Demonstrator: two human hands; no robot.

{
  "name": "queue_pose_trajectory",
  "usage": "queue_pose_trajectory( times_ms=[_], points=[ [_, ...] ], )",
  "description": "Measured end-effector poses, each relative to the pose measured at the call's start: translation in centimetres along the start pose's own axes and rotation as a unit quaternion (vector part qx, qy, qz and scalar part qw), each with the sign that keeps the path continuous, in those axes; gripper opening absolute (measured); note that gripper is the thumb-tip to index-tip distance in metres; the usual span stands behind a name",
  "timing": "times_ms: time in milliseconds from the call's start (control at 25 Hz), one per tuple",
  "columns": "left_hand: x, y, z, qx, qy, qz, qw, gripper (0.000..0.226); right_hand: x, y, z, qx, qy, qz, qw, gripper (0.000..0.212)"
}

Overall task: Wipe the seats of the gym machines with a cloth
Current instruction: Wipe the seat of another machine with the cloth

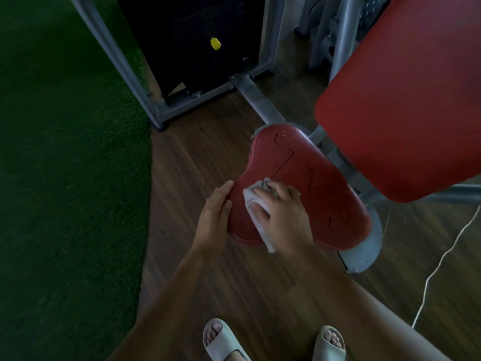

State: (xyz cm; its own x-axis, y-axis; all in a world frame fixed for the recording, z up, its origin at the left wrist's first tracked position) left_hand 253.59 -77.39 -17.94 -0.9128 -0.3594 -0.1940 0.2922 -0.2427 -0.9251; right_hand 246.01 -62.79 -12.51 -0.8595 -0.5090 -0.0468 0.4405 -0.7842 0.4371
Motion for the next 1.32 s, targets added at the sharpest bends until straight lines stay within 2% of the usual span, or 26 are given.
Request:
queue_pose_trajectory(
  times_ms=[80,200,280,400,560,640,760,840,960,1160,1320],
  points=[
    [-0.4,-0.6,-0.3,0.056,-0.018,-0.033,0.998,0.047,0.4,-0.8,0.1,0.022,-0.025,-0.037,0.999,0.038],
    [-2.0,-1.2,-1.2,0.206,-0.013,-0.095,0.974,0.053,-2.1,-1.5,0.4,0.035,-0.036,-0.01,0.999,0.046],
    [-3.2,-1.2,-1.7,0.256,-0.008,-0.117,0.96,0.057,-2.7,-2.1,0.5,0.025,-0.028,0.005,0.999,0.049],
    [-3.9,-1.0,-2.1,0.238,-0.007,-0.099,0.966,0.059,-3.4,-2.1,1.1,0.043,-0.043,-0.026,0.998,0.05],
    [-4.0,-0.8,-2.1,0.2,-0.027,-0.066,0.977,0.055,-5.4,-0.7,0.7,0.015,-0.026,0.047,0.998,0.047],
    [-3.9,-0.9,-2.1,0.209,-0.026,-0.064,0.975,0.052,-2.9,-2.8,1.2,0.003,-0.027,0.007,1.0,0.045],
    [-3.3,-1.2,-1.8,0.214,-0.036,-0.064,0.974,0.052,-0.9,-4.6,1.6,0.054,-0.048,-0.082,0.994,0.04],
    [-3.2,-1.2,-1.8,0.22,-0.038,-0.068,0.972,0.053,-3.1,-3.3,1.1,0.057,-0.056,-0.047,0.996,0.039],
    [-3.2,-1.5,-2.3,0.247,-0.022,-0.081,0.965,0.055,-5.6,-2.2,1.0,0.067,-0.029,0.035,0.997,0.04],
    [-2.4,-4.3,-2.7,0.322,-0.072,-0.088,0.94,0.062,-1.9,-4.9,2.1,0.081,0.016,-0.021,0.996,0.041],
    [-1.9,-6.4,-6.4,0.381,-0.074,-0.074,0.919,0.055,-3.7,-8.6,4.9,0.076,-0.035,-0.01,0.996,0.041]
  ],
)
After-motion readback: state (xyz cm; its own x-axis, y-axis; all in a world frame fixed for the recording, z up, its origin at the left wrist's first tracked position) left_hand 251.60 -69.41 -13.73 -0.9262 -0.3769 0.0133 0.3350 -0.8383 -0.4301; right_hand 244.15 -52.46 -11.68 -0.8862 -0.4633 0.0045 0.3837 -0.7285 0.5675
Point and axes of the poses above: each hand's wrist, its own x-axis towards the middle knuckle, its own z-axis out of the back of the hand, y = z × x, the point moved 10 cm from there along x, towards the middle knuckle, and after that the axes turned 2 degrees about y, right-handed, at the moved point
